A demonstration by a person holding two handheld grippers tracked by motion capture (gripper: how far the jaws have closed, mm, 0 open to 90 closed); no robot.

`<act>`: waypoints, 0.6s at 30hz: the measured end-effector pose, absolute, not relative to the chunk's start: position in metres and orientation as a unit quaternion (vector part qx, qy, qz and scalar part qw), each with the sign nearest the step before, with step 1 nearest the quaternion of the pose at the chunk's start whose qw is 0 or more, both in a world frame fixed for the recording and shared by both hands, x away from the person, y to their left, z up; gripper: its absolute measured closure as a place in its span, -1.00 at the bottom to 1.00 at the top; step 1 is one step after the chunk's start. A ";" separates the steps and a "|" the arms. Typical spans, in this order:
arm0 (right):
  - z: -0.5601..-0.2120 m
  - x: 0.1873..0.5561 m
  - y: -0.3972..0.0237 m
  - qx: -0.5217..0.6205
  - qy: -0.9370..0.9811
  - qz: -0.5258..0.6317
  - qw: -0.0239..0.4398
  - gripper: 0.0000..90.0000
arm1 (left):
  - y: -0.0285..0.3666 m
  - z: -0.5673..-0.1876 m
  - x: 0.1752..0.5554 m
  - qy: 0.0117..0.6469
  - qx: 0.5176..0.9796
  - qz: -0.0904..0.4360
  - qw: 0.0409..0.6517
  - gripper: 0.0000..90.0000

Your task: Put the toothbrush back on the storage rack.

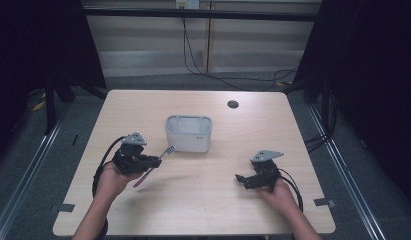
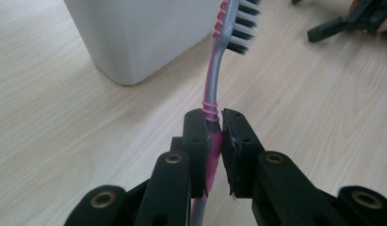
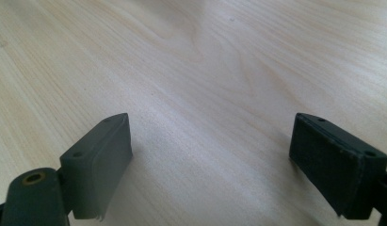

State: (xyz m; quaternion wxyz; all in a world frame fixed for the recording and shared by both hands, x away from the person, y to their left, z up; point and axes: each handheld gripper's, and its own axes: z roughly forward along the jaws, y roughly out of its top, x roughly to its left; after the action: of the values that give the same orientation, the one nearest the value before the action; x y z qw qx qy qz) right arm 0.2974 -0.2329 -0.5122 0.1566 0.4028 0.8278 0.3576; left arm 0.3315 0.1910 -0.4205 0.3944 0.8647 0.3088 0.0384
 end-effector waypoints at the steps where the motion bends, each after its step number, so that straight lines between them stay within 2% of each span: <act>1: -0.512 0.297 -0.233 0.403 0.828 0.358 0.156 -0.71 | 0.191 -0.420 0.332 0.312 0.861 0.037 0.399 0.79; 18: -0.512 0.297 -0.233 0.403 0.828 0.358 0.157 -0.71 | 0.188 -0.408 0.337 0.321 0.836 0.061 0.442 0.79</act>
State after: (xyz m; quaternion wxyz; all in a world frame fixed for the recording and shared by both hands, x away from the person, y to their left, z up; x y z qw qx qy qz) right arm 0.2973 -0.2328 -0.5122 0.1567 0.4031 0.8277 0.3576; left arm 0.3365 0.1879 -0.4082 0.4419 0.8355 0.3208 0.0607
